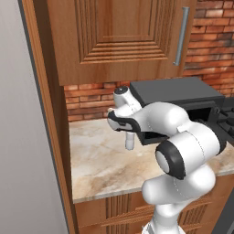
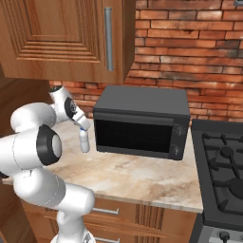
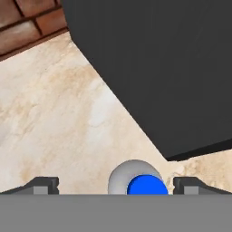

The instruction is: Place the drinks on the dining counter in a tight cluster.

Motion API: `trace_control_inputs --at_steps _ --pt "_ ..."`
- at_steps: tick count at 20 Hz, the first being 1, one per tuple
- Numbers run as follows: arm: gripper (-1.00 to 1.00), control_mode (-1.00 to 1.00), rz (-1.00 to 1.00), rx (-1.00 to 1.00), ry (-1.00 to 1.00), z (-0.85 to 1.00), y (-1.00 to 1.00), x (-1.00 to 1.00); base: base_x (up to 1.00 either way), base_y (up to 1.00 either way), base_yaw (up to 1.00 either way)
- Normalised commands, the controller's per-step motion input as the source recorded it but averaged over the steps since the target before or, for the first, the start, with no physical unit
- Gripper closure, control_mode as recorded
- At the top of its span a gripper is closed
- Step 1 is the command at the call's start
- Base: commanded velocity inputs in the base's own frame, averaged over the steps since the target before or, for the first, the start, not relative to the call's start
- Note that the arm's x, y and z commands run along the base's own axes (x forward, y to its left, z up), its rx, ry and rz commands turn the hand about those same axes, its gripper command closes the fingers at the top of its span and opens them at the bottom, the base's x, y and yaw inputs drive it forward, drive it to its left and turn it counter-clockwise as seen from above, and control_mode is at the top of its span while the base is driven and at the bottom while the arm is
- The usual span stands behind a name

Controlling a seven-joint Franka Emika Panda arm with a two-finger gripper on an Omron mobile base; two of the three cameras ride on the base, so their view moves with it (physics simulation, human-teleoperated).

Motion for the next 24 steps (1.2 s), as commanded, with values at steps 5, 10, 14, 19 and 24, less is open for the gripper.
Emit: trace_control_inputs --at_steps 5,10,14,19,24 --pt "-1.00 -1.00 -0.13 0.01 0.00 0.00 -0.10 0.04 0.00 0.00 0.00" --pt "-1.00 -1.00 -0.07 0.03 0.00 0.00 -0.11 0.00 0.00 0.00 0.00" --pt "-1.00 -1.00 -0.08 0.07 0.00 0.00 -0.14 0.00 0.00 0.00 0.00" --pt "-1.00 -1.00 -0.09 0.11 0.00 0.00 -0.13 0.00 0.00 0.00 0.00" --pt "-1.00 -1.00 -0.09 0.11 0.00 0.00 -0.02 -0.02 0.00 0.00 0.00"
